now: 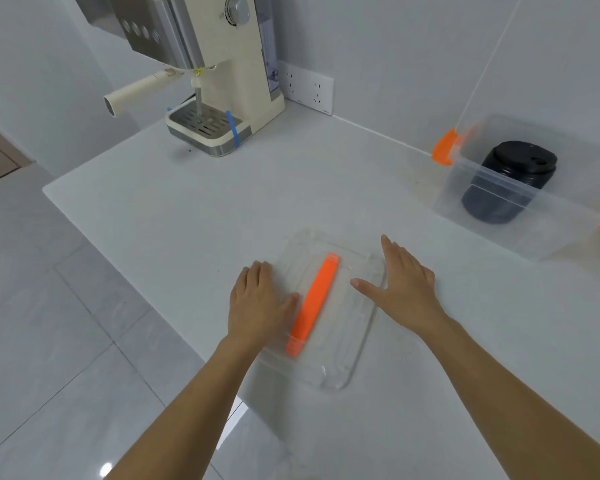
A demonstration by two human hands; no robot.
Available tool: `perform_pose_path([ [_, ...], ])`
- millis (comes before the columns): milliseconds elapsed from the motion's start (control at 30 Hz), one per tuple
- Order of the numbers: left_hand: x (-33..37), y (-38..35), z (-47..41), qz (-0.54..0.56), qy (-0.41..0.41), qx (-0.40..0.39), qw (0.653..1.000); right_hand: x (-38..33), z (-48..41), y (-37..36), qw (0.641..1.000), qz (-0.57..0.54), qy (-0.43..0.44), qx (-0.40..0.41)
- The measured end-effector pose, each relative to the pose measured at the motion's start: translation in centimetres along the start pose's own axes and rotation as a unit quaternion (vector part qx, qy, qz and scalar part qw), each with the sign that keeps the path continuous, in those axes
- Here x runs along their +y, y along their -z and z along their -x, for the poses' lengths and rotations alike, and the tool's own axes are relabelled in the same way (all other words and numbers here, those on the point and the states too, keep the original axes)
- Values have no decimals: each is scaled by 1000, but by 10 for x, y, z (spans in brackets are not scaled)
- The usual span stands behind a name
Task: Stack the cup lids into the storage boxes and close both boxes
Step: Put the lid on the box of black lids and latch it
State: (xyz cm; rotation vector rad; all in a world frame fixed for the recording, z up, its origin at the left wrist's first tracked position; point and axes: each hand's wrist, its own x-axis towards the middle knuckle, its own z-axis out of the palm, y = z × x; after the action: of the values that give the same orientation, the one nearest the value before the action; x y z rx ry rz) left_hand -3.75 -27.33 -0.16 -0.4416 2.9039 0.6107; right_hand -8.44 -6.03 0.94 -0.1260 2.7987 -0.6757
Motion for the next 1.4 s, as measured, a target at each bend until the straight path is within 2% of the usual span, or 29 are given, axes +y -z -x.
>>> perform_pose_path([
  [200, 6, -6, 4, -4, 33, 12, 999, 0, 5, -8, 998, -40, 1, -47],
  [333, 14, -10, 2, 9, 54, 25, 998, -6, 7, -4, 995, -89, -16, -35],
  [500, 20, -8, -2, -30, 42, 33, 998, 0, 7, 3, 986, -164, -23, -26],
  [633, 32, -2, -7, -24, 10, 26, 999, 4, 7, 11, 942, -330, -57, 21],
  [767, 50, 10, -15, 10, -32, 35, 999, 11, 8, 35, 909, -382, -98, 134],
  [833, 62, 17, -19, 13, -69, 43, 997, 18, 8, 50, 890, -410, -117, 164],
  [1033, 109, 35, -25, 6, -179, 56, 982, 32, 15, 96, 833, -500, -150, 183],
  [1100, 125, 40, -26, 11, -203, 56, 977, 36, 20, 110, 824, -510, -153, 192],
  [1267, 158, 52, -29, 31, -247, 58, 967, 42, 33, 135, 775, -589, -114, 198],
  [1400, 178, 66, -33, 88, -264, 45, 959, 41, 41, 149, 748, -609, -88, 251],
])
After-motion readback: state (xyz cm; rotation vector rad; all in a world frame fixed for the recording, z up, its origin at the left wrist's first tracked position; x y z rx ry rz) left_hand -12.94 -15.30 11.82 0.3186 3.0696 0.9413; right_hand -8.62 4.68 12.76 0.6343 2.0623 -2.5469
